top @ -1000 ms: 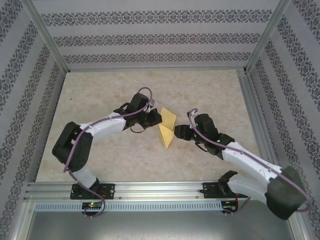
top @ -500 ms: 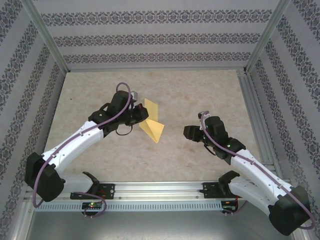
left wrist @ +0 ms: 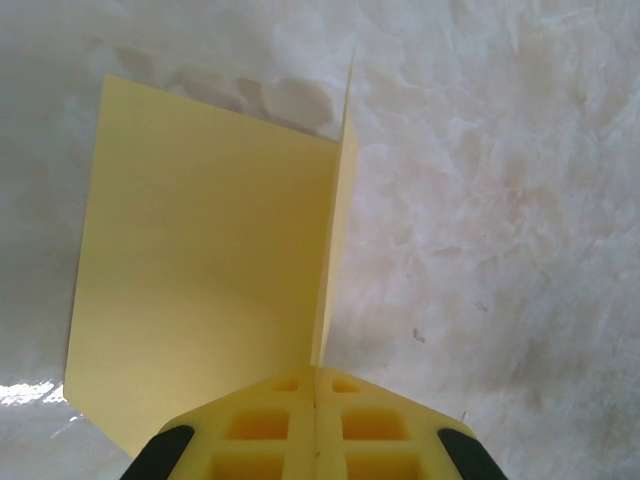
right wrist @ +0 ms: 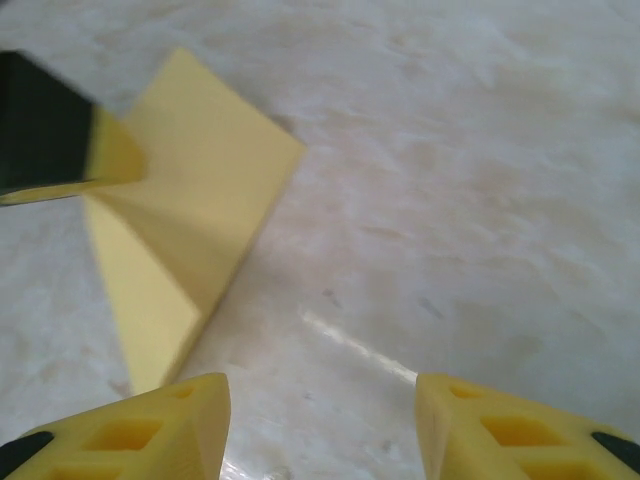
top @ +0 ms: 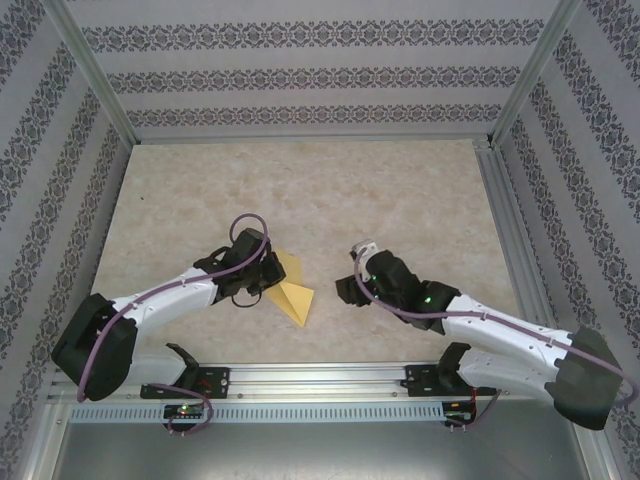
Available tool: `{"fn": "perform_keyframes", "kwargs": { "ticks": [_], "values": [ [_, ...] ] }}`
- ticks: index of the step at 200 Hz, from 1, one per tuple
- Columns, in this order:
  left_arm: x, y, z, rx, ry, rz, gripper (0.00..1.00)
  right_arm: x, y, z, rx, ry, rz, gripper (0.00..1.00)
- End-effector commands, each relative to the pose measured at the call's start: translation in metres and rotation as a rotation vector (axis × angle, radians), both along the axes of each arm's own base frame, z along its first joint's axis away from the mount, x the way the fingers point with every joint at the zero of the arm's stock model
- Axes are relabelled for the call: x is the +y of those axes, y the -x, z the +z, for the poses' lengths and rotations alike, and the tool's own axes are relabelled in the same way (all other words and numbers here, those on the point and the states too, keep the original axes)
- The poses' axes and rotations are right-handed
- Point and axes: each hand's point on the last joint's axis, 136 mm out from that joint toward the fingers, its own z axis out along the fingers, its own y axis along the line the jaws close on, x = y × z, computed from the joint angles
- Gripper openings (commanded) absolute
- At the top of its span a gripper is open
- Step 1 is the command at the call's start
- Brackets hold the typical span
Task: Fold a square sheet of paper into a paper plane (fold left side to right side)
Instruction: Fourth fold the wing at the center of the table.
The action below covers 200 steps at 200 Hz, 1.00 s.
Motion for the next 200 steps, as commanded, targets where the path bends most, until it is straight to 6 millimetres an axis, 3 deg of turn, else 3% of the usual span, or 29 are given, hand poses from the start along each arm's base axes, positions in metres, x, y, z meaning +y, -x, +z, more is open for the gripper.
{"fn": "perform_keyframes", "kwargs": {
  "ticks": [1,31,70,89,140,200],
  "values": [
    [-0.018,-0.018,0.015,-0.056,0.095,0.044,0.08,0.011,-0.011,0.018,-0.186,-0.034,0.0,0.53],
    [-0.036,-0.033,0.018,-0.057,0.125,0.026,0.08,0.012,-0.008,0.017,-0.248,-0.04,0.032,0.54],
    [-0.045,-0.062,0.037,-0.119,0.053,-0.01,0.08,0.003,-0.008,0.015,-0.29,0.001,0.037,0.54],
    [-0.05,-0.072,0.036,-0.117,0.027,-0.022,0.08,0.002,-0.008,0.011,-0.297,0.031,0.049,0.54],
    [-0.047,-0.071,0.019,-0.078,0.024,0.019,0.08,0.016,-0.013,0.008,-0.372,0.077,0.118,0.51],
    [-0.048,-0.063,0.004,-0.02,0.039,0.033,0.08,0.051,-0.008,-0.01,-0.489,0.216,0.232,0.48]
  ]
}}
